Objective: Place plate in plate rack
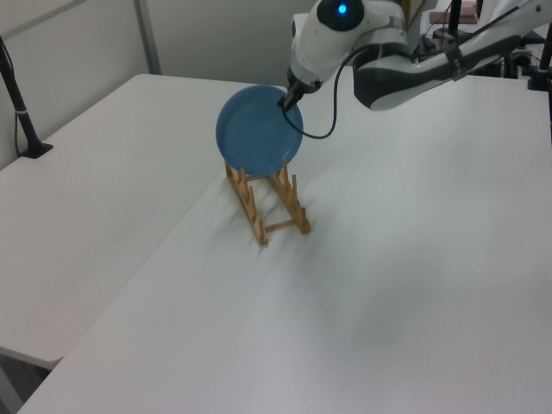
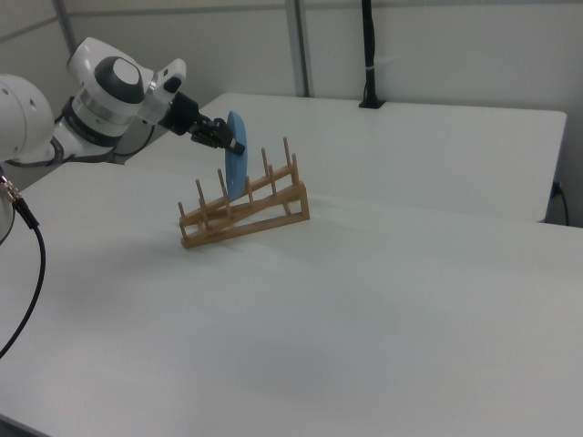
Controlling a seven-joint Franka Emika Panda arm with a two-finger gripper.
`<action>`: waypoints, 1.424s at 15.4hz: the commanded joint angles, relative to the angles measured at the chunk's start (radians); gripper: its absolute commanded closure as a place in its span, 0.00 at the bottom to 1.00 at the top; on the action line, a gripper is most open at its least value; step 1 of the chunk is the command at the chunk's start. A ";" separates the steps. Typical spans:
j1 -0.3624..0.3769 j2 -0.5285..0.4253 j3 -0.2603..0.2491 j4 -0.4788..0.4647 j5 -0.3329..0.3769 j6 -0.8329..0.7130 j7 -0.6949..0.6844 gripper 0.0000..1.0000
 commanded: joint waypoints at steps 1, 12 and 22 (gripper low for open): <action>0.009 -0.006 -0.010 -0.037 -0.031 0.029 0.026 0.37; 0.012 -0.118 -0.008 -0.037 0.270 -0.047 -0.066 0.00; -0.152 -0.404 -0.016 -0.205 0.730 -0.459 -0.640 0.00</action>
